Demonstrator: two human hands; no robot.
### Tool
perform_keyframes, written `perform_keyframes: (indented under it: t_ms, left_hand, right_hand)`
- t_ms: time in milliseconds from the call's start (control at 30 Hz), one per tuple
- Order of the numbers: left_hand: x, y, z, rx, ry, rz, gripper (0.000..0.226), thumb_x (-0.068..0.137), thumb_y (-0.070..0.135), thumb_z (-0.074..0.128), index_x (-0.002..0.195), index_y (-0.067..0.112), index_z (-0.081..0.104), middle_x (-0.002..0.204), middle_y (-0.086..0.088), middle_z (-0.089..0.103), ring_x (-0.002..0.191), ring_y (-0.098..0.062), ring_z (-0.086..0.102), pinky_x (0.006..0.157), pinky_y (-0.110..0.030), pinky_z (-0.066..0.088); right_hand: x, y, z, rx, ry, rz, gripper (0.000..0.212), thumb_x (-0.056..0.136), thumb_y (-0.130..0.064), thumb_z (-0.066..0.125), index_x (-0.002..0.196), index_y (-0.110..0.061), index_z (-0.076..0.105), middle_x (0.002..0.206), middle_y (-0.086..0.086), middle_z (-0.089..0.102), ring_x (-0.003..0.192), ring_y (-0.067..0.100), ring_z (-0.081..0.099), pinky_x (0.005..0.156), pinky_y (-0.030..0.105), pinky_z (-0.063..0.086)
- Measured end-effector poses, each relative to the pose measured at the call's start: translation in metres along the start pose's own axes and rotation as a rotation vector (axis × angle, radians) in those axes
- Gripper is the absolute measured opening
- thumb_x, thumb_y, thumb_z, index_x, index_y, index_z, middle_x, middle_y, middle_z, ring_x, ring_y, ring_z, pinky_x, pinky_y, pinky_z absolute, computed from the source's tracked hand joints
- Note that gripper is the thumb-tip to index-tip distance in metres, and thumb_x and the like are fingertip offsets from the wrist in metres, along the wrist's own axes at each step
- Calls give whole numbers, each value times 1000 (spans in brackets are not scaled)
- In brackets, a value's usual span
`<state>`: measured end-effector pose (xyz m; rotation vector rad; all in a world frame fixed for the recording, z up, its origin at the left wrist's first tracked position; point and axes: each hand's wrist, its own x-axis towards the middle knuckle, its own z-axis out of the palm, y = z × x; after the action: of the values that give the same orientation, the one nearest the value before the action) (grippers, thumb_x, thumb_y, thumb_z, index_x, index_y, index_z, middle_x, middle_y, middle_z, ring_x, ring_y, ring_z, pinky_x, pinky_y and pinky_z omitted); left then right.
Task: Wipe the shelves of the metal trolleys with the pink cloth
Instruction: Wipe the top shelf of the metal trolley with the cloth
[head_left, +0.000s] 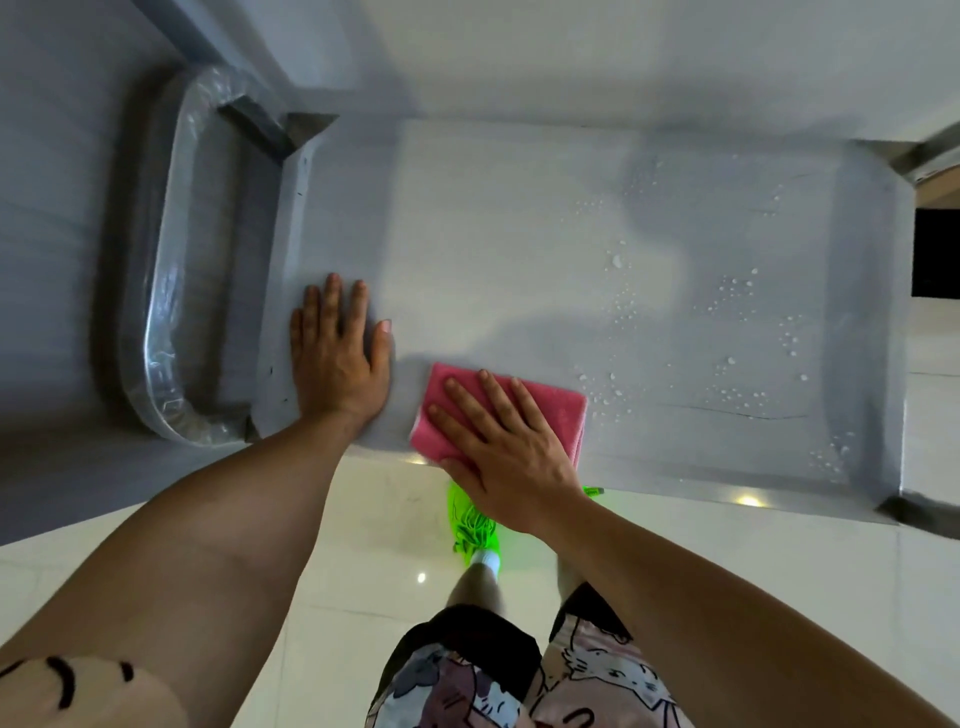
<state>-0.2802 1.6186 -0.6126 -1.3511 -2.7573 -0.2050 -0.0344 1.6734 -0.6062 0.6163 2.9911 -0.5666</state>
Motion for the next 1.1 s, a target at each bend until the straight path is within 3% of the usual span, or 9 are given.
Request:
perform_keyframes:
  t_ms: [367,667,867,1100]
  left_hand:
    - [-1,1,-1,8,9,19,55,103,42,39,149,13,45,157,-21,38,144,-43,33,118,-52,24]
    - [-1,2,-5,-16,-17,13,57,102,40,38,150,10,43,158,-23,34,145,-45,30,120,-53,20]
    - [-1,-1,-5,-43,-26,29,59,102,41,37,150,8,42,158,-25,32,146,-46,28,120,-55,18]
    - [2,1,-11,-49,13,39,54,98,36,48,141,4,55,151,-27,43,141,-47,37,117,-54,27]
  right_hand:
    - [-37,34,-12,-47,20,35,60,104,-58,36,159,-33,34,169,-2,24,158,30,11,126,53,11]
    - [-46,46,-13,-66,-10,66,63,103,-61,34,161,-37,26,170,-5,19,158,27,4,126,53,8]
    - [-25,54,-21,-53,10,86,63,103,-61,33,161,-37,26,169,-5,20,158,27,7,126,51,6]
    - [34,96,-47,-92,-15,125,64,103,-62,26,161,-35,28,170,-3,20,157,32,13,126,51,5]
